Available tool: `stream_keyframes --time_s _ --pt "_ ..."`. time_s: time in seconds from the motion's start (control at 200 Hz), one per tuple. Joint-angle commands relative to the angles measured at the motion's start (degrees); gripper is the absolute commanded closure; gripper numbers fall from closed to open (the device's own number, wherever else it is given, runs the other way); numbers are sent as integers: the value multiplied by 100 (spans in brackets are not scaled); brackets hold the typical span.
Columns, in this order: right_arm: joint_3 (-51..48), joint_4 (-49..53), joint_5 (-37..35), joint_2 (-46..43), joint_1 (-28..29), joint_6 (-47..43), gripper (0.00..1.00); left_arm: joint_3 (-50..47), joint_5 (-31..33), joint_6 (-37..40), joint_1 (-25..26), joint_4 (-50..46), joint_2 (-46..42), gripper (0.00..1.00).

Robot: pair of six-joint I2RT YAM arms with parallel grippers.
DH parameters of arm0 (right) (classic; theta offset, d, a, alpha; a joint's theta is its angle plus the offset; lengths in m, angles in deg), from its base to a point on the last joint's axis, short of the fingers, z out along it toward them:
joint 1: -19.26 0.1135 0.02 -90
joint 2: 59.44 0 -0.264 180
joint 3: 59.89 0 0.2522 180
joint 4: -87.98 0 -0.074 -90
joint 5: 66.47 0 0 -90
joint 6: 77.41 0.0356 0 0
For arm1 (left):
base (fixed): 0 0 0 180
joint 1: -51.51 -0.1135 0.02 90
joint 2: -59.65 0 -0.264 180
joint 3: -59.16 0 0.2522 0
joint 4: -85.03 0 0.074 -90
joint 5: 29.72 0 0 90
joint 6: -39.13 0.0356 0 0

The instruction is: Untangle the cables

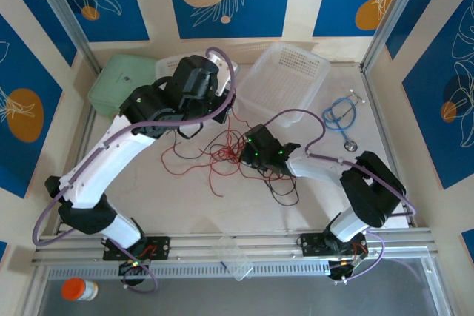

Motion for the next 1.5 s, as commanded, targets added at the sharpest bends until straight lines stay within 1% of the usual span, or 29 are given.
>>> stream_keyframes --time_s 0.0,0.175,0.33,0.485,0.56,0.67,0.875,1.035,1.1,1.211,1.276,1.401,1.451,1.496 --pt "36 -20 -408 137 81 187 100 562 458 203 46 -140 66 100" --pt "-228 -1 -428 221 92 357 100 904 1033 378 46 166 -76 100" --pt "-400 55 -430 322 41 460 100 919 1519 648 46 680 -406 100" --pt "-553 127 -430 447 -80 550 100 971 2095 914 44 961 -701 100" --pt "-644 159 -418 474 -179 594 100 915 2263 1016 47 1075 -868 100" --pt "-770 168 -404 466 -279 622 100 755 2376 1147 47 1321 -1139 100" --pt "-881 226 -406 381 -416 615 100 741 2524 1321 46 1513 -1470 100" --pt "-808 343 -260 100 -446 301 100 434 2523 1276 46 1649 -1657 100" --pt "-691 519 -223 -173 -395 8 92 276 2470 1210 46 1660 -1688 100" --pt "-472 993 -447 -900 -140 -729 73 45 2392 1096 47 1660 -1676 100" --pt "-386 1244 -685 -1394 80 -1294 55 -54 2339 1033 48 1662 -1650 100" --pt "-326 1429 -1001 -2159 427 -2482 23 -69 2233 975 47 1620 -1534 100" --pt "-294 1462 -1038 -2313 451 -2891 13 -60 2212 966 46 1622 -1505 100" --pt "-250 1488 -1092 -2372 435 -3207 9 -51 2202 971 47 1620 -1488 100"
